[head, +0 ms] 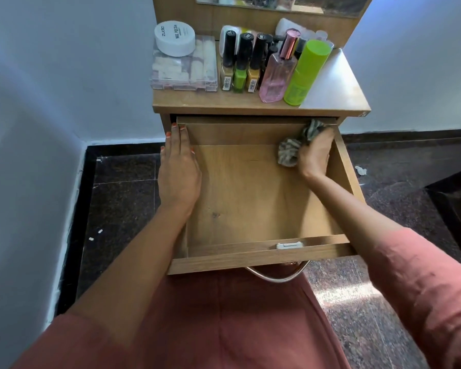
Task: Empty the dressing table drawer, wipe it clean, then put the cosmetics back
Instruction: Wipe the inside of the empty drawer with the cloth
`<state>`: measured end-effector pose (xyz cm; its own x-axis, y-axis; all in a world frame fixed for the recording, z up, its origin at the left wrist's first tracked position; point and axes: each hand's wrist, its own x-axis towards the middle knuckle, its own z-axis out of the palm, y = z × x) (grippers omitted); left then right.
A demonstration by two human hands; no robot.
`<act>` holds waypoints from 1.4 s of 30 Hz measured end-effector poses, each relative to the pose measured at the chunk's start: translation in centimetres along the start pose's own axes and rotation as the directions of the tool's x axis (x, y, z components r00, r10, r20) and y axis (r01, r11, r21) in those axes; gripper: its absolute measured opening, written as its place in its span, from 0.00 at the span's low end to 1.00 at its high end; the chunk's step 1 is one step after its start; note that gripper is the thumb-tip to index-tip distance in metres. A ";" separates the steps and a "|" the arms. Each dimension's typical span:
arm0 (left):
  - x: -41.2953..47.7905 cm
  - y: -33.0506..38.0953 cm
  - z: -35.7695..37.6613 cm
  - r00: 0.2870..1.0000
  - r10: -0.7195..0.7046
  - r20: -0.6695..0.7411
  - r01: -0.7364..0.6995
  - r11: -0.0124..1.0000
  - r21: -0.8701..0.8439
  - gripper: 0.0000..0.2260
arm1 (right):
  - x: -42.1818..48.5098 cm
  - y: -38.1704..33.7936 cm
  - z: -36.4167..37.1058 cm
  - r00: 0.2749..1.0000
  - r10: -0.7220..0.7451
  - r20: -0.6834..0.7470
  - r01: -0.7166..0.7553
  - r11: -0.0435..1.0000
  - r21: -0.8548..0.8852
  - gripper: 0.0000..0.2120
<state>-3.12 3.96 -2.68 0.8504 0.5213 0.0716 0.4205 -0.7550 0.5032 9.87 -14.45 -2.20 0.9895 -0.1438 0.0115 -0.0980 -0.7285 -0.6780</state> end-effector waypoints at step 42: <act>0.0 0.1 -0.4 1.000 -0.011 -0.010 0.010 0.996 -0.084 0.20 | -6.4 -5.8 7.0 0.680 -0.527 0.510 0.731 0.534 -0.425 0.20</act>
<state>-3.17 4.04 -2.33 0.8426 0.5334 0.0743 0.4011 -0.7136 0.5743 4.82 -4.58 -3.50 0.7788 0.6272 -0.0096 0.6264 -0.7784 -0.0414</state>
